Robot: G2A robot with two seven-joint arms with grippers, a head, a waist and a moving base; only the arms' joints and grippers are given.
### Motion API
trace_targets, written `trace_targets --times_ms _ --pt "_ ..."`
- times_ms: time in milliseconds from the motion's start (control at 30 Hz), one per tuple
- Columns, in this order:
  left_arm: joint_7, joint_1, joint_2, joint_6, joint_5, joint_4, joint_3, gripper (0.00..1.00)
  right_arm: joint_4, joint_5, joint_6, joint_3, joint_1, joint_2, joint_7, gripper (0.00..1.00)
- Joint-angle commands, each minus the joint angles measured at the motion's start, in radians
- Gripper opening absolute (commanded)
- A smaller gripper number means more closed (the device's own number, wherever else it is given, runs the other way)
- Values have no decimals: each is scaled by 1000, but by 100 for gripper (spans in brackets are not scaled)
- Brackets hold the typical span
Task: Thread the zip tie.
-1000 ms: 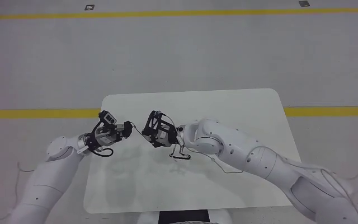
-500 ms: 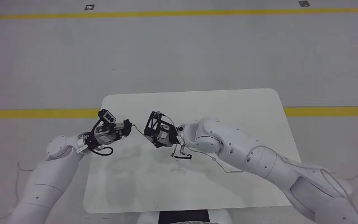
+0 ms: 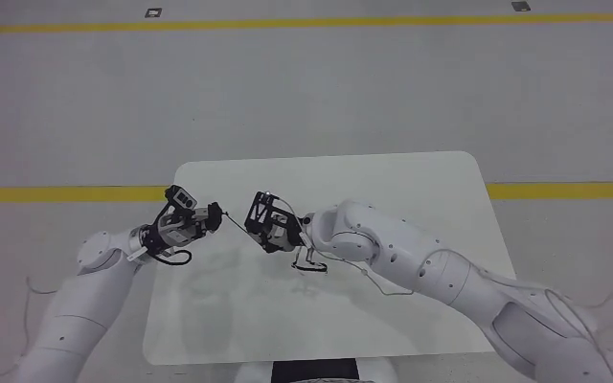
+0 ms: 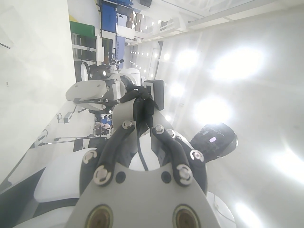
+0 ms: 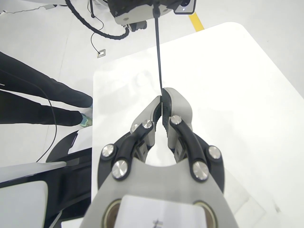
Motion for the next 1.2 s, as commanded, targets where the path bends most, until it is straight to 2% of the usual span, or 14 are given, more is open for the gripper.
trace_targets --times_ms 0,567,600,633,667,800,933,1167 --pt "-2 1 0 0 -3 -1 -2 0 0 -3 0 3 -2 -2 4 0" --pt "-14 28 -1 5 6 -34 -24 0 -14 -31 0 43 -42 -9 26 0" --pt "-13 30 -1 5 7 -36 -26 0 -17 -29 0 51 -50 -8 21 22" --pt "-12 32 -1 5 8 -38 -27 0 -21 -25 0 58 -57 -8 10 75" --pt "-11 34 -1 5 9 -39 -29 0 -23 -27 0 63 -63 -6 3 100" --pt "-9 42 1 0 14 -44 -41 0 -45 -39 0 92 -91 4 -22 100" --pt "-10 49 2 -5 19 -46 -55 0 -82 -55 0 130 -130 29 -61 100" --pt "-12 59 4 -7 17 -51 -77 0 -194 -113 0 213 -212 103 -76 100"
